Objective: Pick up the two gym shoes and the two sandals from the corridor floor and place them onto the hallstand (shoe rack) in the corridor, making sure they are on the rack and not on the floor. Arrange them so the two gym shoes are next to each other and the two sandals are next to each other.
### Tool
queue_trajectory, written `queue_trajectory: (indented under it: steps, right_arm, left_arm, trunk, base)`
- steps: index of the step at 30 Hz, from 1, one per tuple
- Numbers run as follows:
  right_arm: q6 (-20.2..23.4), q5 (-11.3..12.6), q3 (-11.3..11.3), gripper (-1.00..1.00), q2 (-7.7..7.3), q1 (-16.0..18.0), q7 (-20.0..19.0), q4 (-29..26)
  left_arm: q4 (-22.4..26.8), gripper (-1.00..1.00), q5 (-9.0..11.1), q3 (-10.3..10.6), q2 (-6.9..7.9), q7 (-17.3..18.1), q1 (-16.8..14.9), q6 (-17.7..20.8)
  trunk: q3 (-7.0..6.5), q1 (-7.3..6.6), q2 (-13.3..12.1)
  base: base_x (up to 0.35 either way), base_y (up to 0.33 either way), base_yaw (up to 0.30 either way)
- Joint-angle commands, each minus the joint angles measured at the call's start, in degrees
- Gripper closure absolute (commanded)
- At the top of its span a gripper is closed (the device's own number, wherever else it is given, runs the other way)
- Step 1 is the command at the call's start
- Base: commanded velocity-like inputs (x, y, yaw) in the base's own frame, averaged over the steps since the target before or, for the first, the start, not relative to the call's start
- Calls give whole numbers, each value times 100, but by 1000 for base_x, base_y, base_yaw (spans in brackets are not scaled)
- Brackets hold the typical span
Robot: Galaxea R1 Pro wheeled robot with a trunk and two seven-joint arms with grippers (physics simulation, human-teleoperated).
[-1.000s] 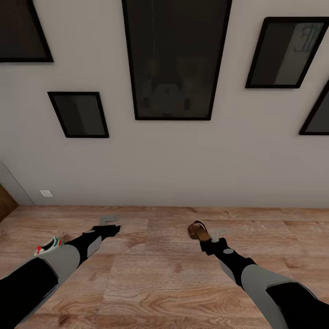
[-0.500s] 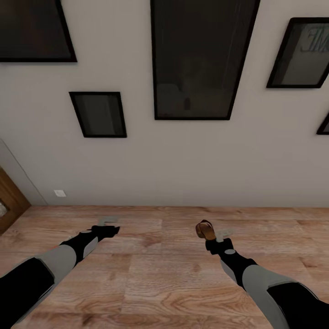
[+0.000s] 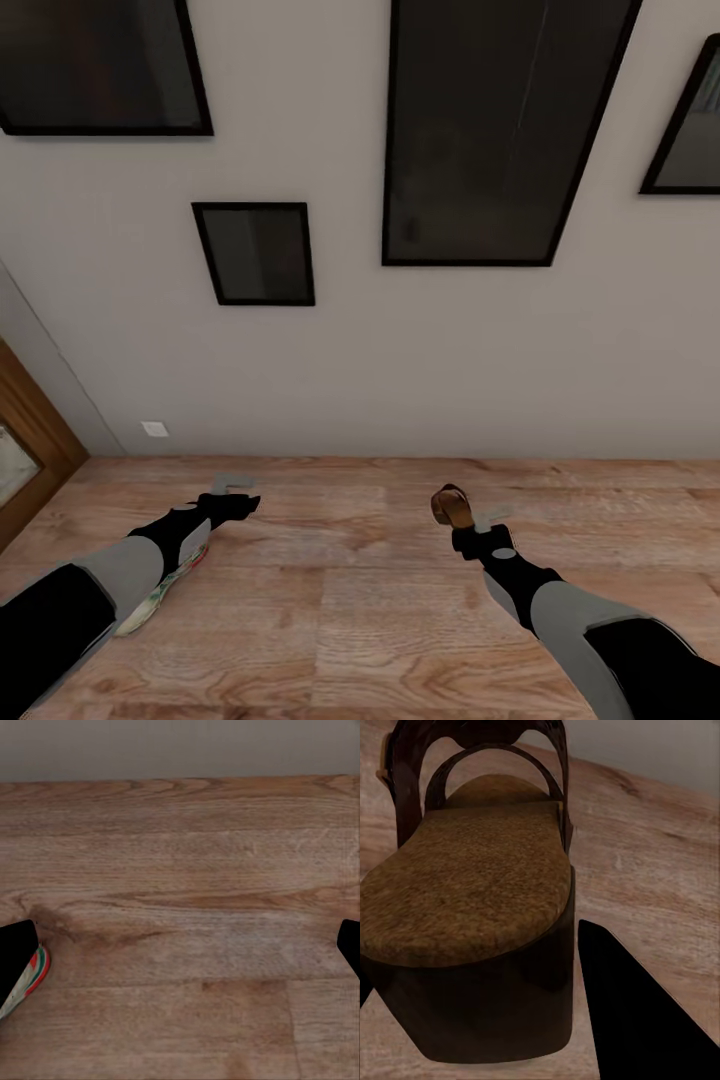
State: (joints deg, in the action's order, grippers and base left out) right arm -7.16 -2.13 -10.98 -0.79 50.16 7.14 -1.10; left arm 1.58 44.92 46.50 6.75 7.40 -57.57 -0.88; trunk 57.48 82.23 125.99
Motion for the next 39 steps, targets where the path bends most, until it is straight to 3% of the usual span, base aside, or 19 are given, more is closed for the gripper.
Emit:
queue_trajectory:
  steps: [1,20,39]
  right_arm:
    - [-1,11,0,100,0,1,-4,0]
    - [-5,11,-1,100,0,-6,-2,4]
    - [-5,11,-1,100,0,-6,-2,5]
  left_arm:
    - [0,-100,0,0,0,0,0,0]
    - [0,-100,-1,1,2,7,0,2]
    - [2,-100,-1,0,2,-1,0,0]
  trunk:
    - [0,0,0]
    - [0,0,0]
    - [0,0,0]
  base:
    - [43,350,0]
    - [-26,350,-10]
    - [42,350,-213]
